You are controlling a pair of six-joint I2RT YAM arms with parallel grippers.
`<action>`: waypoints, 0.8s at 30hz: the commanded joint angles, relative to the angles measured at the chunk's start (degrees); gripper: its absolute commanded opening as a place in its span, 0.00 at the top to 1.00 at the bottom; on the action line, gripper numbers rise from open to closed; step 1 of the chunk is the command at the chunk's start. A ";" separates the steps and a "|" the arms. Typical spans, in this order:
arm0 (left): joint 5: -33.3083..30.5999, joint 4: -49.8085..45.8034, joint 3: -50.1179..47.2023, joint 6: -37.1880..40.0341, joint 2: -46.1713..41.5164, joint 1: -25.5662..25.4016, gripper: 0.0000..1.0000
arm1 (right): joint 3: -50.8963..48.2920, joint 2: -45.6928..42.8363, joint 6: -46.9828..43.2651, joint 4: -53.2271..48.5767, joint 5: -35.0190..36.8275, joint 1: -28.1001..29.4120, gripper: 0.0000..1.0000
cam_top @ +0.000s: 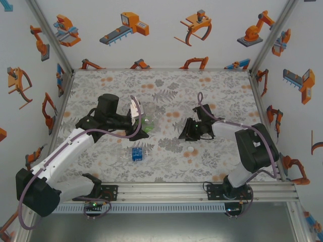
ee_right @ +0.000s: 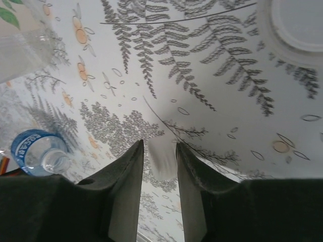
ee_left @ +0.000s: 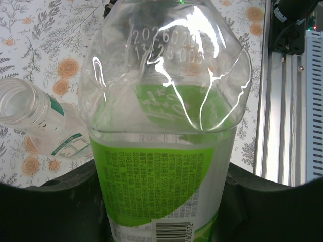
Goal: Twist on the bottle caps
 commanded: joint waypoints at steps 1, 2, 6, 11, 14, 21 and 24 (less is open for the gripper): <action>0.70 -0.98 1.92 0.12 0.25 -0.36 1.00 | 0.97 -0.43 -4.05 -10.90 10.82 0.04 0.63; 0.69 -0.98 1.92 0.12 0.22 -0.37 1.00 | 1.33 -0.72 -4.36 -11.88 11.92 0.12 0.61; 0.71 -1.03 1.90 0.14 0.01 -0.44 1.00 | 3.18 -1.94 -5.29 -14.68 14.91 1.02 0.47; 0.30 -1.07 1.86 0.22 -0.37 -0.53 1.00 | 8.54 -1.67 -5.80 -19.77 21.25 5.17 0.41; -0.12 -1.08 1.70 0.30 -0.72 -0.53 1.00 | 12.05 -0.40 -5.82 -22.91 25.18 8.02 0.42; -0.32 -1.25 1.84 0.55 -0.83 -0.70 1.00 | 16.35 3.04 -5.58 -26.01 29.92 12.79 0.47; -0.39 -1.42 1.83 0.55 -0.87 -0.71 1.00 | 17.45 4.57 -5.36 -26.01 30.12 14.13 0.48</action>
